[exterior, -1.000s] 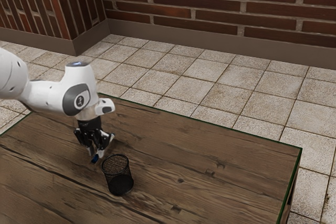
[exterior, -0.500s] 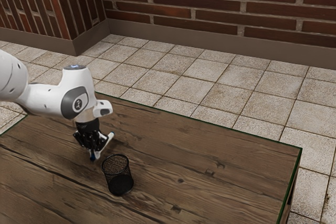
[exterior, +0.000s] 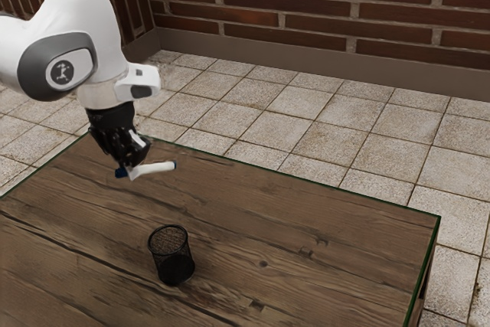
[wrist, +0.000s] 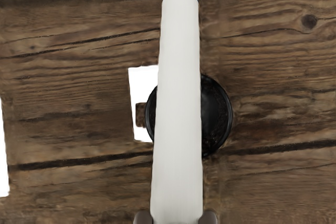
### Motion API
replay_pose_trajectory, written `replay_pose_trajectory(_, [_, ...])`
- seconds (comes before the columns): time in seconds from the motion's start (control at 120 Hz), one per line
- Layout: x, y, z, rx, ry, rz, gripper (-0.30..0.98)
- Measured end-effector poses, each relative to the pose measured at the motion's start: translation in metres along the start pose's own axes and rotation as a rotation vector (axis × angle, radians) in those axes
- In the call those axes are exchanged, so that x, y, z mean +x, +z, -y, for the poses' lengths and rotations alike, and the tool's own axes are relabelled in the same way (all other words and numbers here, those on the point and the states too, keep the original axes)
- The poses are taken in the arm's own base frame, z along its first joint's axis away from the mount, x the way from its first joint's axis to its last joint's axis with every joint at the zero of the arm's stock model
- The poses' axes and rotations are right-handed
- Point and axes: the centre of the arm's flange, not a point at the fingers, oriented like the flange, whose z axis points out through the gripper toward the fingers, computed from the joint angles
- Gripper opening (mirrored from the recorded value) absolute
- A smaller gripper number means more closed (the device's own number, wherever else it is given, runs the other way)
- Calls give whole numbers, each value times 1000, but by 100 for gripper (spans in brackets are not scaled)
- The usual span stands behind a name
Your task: Put the marker into the pen holder.
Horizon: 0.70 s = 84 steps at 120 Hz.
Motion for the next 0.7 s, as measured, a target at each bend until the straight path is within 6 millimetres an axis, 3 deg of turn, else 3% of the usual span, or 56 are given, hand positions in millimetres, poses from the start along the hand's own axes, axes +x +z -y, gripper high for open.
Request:
replay_pose_trajectory(0.067, [-12, 20, 10, 0, -42, 88, -5])
replay_pose_trajectory(0.2, [-19, 60, -6, 12, -29, 241, -5])
replay_pose_trajectory(0.442, [32, 107, 1, -18, -46, 390, -5])
replay_pose_trajectory(0.55, [43, 141, 11, -32, -68, 462, -5])
replay_pose_trajectory(0.633, [47, 155, 20, -40, -88, 490, -5])
replay_pose_trajectory(0.7, [68, 164, 24, -54, -94, 496, -4])
